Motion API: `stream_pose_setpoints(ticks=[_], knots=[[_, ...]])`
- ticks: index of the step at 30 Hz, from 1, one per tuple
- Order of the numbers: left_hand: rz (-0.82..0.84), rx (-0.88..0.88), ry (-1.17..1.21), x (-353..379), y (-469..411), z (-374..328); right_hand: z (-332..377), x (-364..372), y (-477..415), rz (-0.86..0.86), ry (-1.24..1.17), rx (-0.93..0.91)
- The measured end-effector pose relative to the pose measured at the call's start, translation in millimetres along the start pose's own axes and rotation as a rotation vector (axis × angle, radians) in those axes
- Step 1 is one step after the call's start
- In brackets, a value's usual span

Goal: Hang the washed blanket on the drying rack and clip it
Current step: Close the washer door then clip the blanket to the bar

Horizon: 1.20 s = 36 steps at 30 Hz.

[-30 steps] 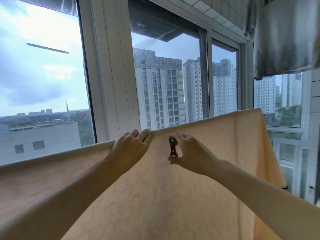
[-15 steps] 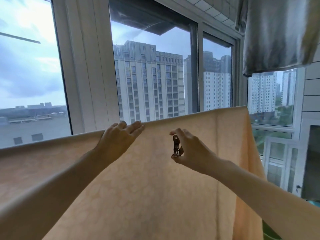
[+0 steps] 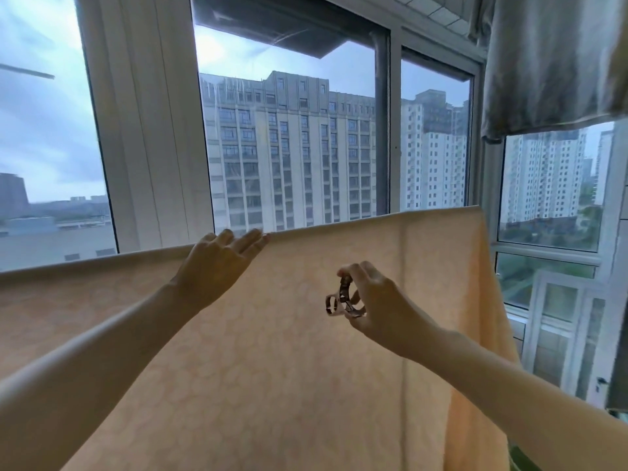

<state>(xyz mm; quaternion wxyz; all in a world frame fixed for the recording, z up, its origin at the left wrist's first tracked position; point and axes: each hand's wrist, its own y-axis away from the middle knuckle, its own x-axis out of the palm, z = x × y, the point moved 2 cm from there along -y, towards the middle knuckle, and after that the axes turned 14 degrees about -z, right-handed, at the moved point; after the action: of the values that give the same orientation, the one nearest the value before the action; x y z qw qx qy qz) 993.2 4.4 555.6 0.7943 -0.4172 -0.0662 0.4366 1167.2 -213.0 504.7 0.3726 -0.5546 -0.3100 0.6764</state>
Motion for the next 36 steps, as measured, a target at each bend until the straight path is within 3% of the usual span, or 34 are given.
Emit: stream_pose_setpoints(ticks=[23,36], knots=[[-0.306,0.055,0.011,98.7,-122.1,-102.2,-112.5,-10.6,-56.9,-0.073,0.327,0.017],[-0.275,0.012,0.013,142.9,-182.3,-151.5,-177.8,-35.2,-53.0,-0.071,0.377,0.023]])
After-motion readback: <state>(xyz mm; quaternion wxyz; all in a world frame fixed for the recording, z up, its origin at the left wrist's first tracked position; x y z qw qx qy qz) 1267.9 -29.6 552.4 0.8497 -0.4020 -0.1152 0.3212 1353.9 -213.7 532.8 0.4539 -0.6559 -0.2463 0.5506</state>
